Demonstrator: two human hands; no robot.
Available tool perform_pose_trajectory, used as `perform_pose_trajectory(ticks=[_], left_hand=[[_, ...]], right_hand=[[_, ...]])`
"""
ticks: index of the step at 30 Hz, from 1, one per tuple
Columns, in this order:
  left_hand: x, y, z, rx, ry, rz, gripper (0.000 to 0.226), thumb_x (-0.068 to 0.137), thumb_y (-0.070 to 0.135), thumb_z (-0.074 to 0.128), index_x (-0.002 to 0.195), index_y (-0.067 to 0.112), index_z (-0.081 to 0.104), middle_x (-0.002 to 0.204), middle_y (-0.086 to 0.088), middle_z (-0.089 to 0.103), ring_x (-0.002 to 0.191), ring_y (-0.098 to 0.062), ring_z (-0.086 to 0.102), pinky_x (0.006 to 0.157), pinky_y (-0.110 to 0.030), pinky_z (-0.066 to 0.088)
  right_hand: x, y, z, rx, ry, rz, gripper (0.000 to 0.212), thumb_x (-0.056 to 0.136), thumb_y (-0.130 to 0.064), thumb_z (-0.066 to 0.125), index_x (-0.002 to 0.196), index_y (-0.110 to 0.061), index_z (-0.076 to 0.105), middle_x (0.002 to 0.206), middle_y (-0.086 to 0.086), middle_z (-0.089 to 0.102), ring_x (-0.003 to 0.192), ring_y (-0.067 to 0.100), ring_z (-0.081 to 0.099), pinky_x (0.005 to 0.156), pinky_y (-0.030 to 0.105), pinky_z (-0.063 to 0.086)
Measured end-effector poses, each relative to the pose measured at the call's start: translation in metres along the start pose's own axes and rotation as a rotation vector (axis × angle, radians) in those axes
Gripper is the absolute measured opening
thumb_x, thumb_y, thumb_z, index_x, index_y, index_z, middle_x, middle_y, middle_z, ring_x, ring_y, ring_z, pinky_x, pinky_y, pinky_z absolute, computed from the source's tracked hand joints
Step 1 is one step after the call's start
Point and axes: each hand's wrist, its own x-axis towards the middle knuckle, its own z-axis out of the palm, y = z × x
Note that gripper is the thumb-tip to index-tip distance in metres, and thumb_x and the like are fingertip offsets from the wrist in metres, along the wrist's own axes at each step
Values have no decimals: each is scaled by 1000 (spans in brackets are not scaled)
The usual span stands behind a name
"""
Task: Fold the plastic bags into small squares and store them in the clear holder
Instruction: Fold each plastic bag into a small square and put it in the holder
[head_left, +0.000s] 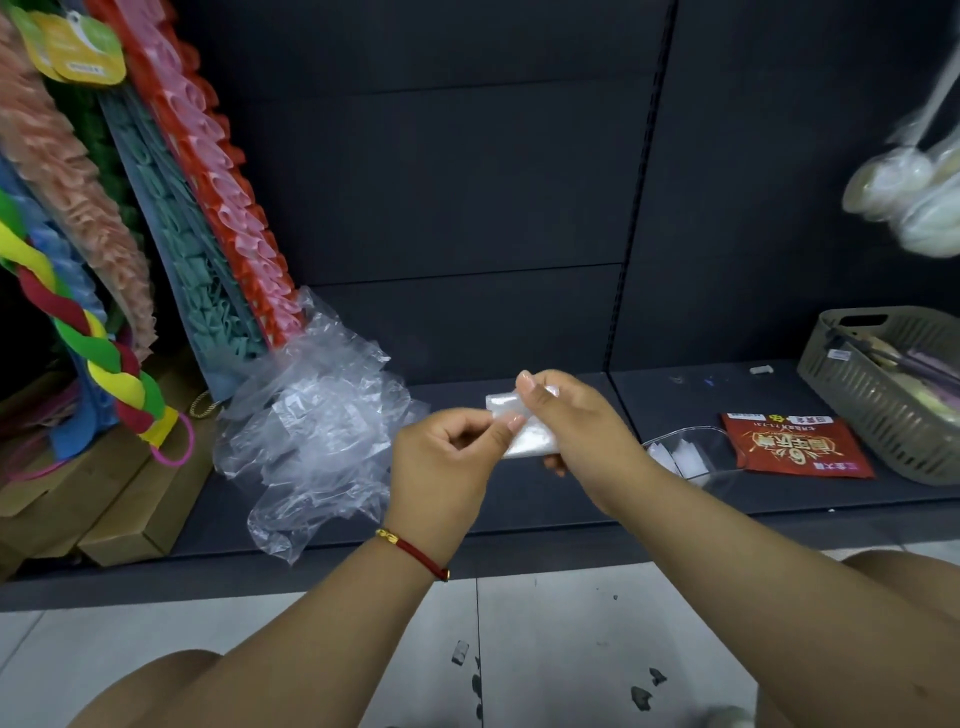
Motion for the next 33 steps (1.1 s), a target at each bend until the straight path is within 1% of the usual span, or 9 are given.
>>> perform_pose_trajectory(ticks=[4, 7, 12, 17, 21, 25, 27, 31, 33], left_hand=[[-2, 5, 10, -140, -21, -94, 17, 81, 20, 77, 80, 4, 69, 65, -3, 64, 61, -7, 56, 62, -19, 50], [-5, 18, 22, -403, -134, -284, 30, 82, 24, 72, 105, 6, 67, 87, -11, 75, 84, -22, 72, 80, -36, 58], [-9, 27, 49, -380, -157, -237, 18, 89, 22, 68, 94, 8, 77, 93, -13, 75, 97, -34, 69, 91, -50, 55], [-15, 44, 86, -337, -209, -188, 12, 90, 18, 68, 89, 10, 76, 89, -4, 76, 92, -21, 70, 83, -31, 57], [-11, 55, 113, -336, -304, -166, 11, 90, 13, 68, 83, 7, 75, 85, -5, 75, 79, -12, 69, 75, -23, 56], [8, 60, 136, -263, -417, -93, 11, 89, 7, 68, 79, 8, 74, 81, -4, 73, 74, -8, 65, 68, -18, 53], [21, 56, 146, -199, -485, -42, 9, 89, 9, 68, 82, 8, 75, 79, -1, 73, 73, -6, 65, 67, -17, 51], [42, 48, 168, -143, -573, 18, 13, 89, 7, 68, 81, 13, 76, 80, 1, 75, 74, -3, 66, 67, -14, 49], [52, 42, 182, -126, -590, 27, 12, 89, 7, 68, 83, 13, 77, 82, 0, 75, 74, -3, 66, 67, -13, 49]], right_hand=[[-6, 1, -5, -126, 142, -183, 24, 98, -35, 53, 79, -21, 55, 74, -8, 57, 62, 0, 50, 56, 14, 41], [-18, -2, -17, -185, 206, -244, 21, 98, -31, 54, 80, -21, 55, 76, -8, 58, 63, -3, 51, 56, 12, 41], [-40, -5, -40, -254, 314, -275, 19, 98, -32, 52, 80, -24, 52, 74, -7, 57, 64, -2, 51, 56, 15, 40], [-60, -8, -73, -273, 440, -259, 21, 97, -34, 54, 79, -26, 49, 71, -8, 55, 62, 2, 52, 54, 13, 39], [-69, -8, -105, -301, 497, -225, 24, 98, -29, 54, 75, -24, 49, 66, -7, 53, 57, 0, 49, 52, 13, 38], [-71, -13, -145, -313, 406, -111, 20, 99, -22, 54, 82, -11, 59, 60, -8, 57, 50, 3, 51, 50, 21, 43], [-68, -15, -165, -346, 366, -67, 17, 97, -17, 58, 84, -8, 65, 54, -13, 58, 46, -2, 51, 48, 14, 41], [-51, -11, -196, -457, 348, -40, 11, 89, -16, 69, 80, -11, 72, 70, -4, 67, 56, 0, 54, 56, 14, 43], [-39, -5, -209, -485, 348, -35, 8, 86, -12, 72, 78, -10, 74, 66, -10, 65, 55, -6, 55, 54, 7, 39]])
